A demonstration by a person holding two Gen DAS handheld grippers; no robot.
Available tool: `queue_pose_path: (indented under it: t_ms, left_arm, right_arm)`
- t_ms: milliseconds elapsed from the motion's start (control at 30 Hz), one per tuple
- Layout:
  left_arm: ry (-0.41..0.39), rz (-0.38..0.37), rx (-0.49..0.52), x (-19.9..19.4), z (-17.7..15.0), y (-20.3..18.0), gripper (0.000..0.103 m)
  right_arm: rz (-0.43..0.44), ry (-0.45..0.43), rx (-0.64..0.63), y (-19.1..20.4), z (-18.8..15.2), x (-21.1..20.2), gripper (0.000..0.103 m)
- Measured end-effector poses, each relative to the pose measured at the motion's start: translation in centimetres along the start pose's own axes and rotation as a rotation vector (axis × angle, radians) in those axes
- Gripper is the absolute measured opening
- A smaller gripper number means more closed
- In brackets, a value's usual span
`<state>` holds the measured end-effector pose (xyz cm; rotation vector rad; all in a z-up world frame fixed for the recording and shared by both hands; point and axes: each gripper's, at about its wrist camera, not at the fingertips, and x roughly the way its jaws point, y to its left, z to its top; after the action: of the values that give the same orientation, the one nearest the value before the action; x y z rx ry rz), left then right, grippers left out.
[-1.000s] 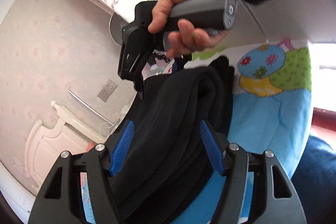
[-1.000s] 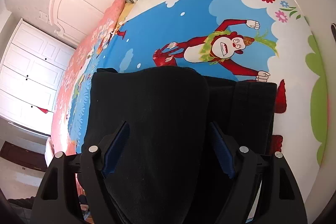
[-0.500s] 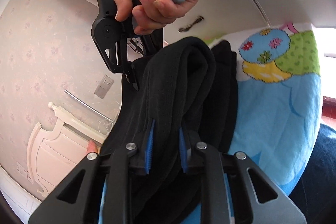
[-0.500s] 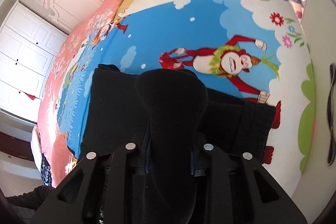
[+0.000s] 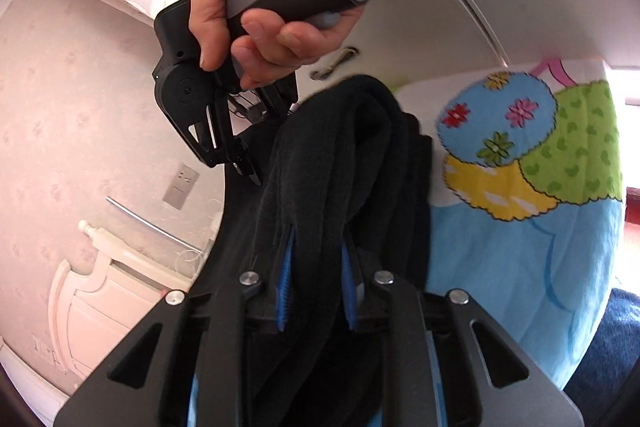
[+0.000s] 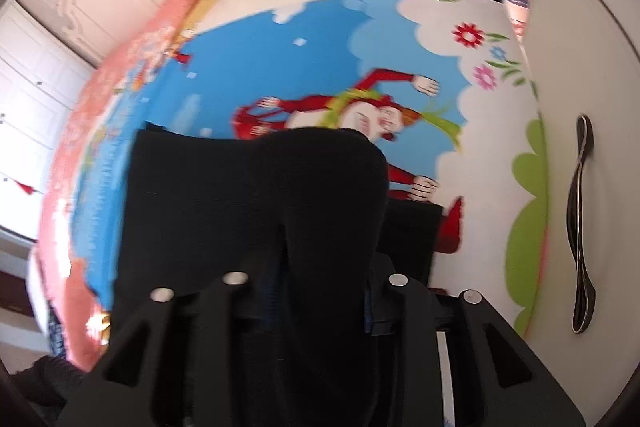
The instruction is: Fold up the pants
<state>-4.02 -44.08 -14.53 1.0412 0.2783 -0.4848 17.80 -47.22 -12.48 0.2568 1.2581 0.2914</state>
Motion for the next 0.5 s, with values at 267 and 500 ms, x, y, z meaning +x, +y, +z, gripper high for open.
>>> queue_pose_path:
  t_ms: [267, 500]
  left_arm:
    - [-0.194, -0.223, -0.306, -6.4, -2.7, 6.4, 0.062]
    - [-0.087, -0.211, -0.841, -6.7, -13.4, 17.4, 0.039]
  right_arm:
    - [-0.228, -0.193, -0.039, 2.2, -0.8, -5.1, 0.072]
    - [-0.424, -0.544, -0.182, 10.6, -7.1, -11.5, 0.085]
